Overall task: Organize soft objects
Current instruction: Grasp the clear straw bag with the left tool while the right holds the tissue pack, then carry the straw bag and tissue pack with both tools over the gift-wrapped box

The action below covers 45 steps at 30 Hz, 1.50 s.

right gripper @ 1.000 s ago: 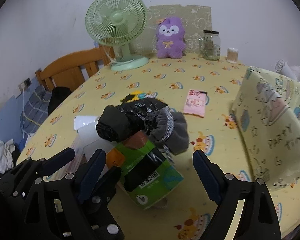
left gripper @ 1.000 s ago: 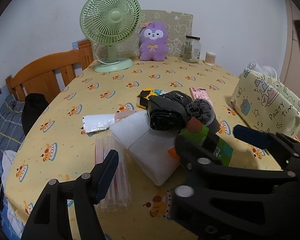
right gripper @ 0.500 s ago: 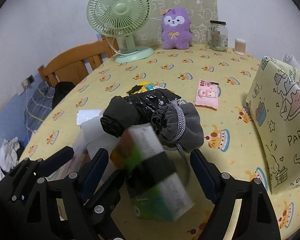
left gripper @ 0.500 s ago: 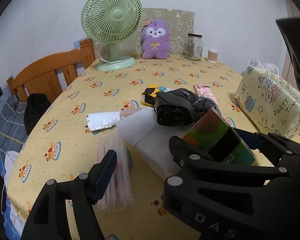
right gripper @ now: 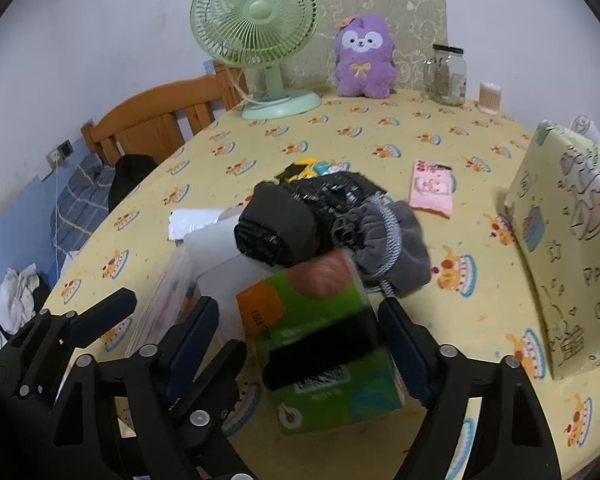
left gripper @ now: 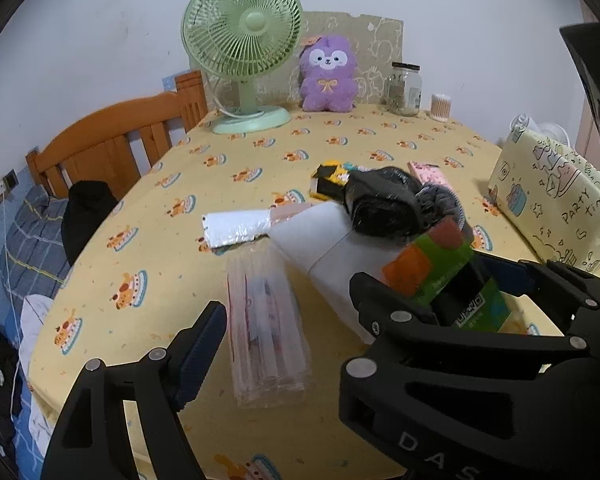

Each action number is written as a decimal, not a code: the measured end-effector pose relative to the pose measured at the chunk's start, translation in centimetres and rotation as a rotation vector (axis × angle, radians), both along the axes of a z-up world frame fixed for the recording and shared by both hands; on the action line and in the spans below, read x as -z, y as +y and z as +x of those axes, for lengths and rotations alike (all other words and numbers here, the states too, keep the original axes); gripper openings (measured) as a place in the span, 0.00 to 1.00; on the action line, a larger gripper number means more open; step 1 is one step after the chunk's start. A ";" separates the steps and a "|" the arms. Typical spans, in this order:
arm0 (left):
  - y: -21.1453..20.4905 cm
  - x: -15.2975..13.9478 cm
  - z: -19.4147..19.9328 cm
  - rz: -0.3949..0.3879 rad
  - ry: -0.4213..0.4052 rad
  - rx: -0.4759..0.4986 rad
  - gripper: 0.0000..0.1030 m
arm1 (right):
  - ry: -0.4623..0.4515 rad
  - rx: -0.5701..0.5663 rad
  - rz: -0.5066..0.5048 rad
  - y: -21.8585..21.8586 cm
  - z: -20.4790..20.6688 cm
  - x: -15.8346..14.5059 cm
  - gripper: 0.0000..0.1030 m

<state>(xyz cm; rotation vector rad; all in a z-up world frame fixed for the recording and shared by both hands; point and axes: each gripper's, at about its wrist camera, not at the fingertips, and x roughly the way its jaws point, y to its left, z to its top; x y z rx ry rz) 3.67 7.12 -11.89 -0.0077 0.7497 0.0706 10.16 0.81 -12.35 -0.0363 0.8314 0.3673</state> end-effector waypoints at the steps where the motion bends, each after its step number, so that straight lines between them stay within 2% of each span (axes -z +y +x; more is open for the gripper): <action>1: 0.3 0.2 0.1 0.005 0.005 -0.014 0.81 | -0.002 0.017 -0.013 0.1 0.1 0.1 0.65; 7: 2.3 0.5 0.6 -0.038 0.019 -0.048 0.77 | 0.015 0.055 0.000 -0.3 0.8 0.3 0.60; 10: 2.0 0.5 0.6 -0.045 0.021 -0.020 0.61 | 0.012 0.053 -0.001 -0.1 0.7 0.2 0.59; 12: 1.7 0.4 0.5 -0.052 0.021 0.003 0.46 | 0.015 0.056 0.004 -0.2 0.7 0.2 0.59; 15: 1.3 0.2 0.3 -0.057 0.015 0.001 0.35 | 0.013 0.058 0.009 -0.2 0.6 0.0 0.59; 24: 0.3 -1.2 -0.7 -0.029 -0.026 -0.011 0.26 | -0.020 0.056 0.030 -0.8 -0.5 -1.5 0.58; 33: -1.3 -3.5 -1.4 -0.009 -0.083 0.004 0.25 | -0.069 0.057 0.049 -1.7 -1.7 -3.9 0.58; 45: -3.6 -6.8 -0.9 -0.040 -0.148 0.031 0.25 | -0.164 0.108 0.045 -4.1 -2.0 -7.8 0.58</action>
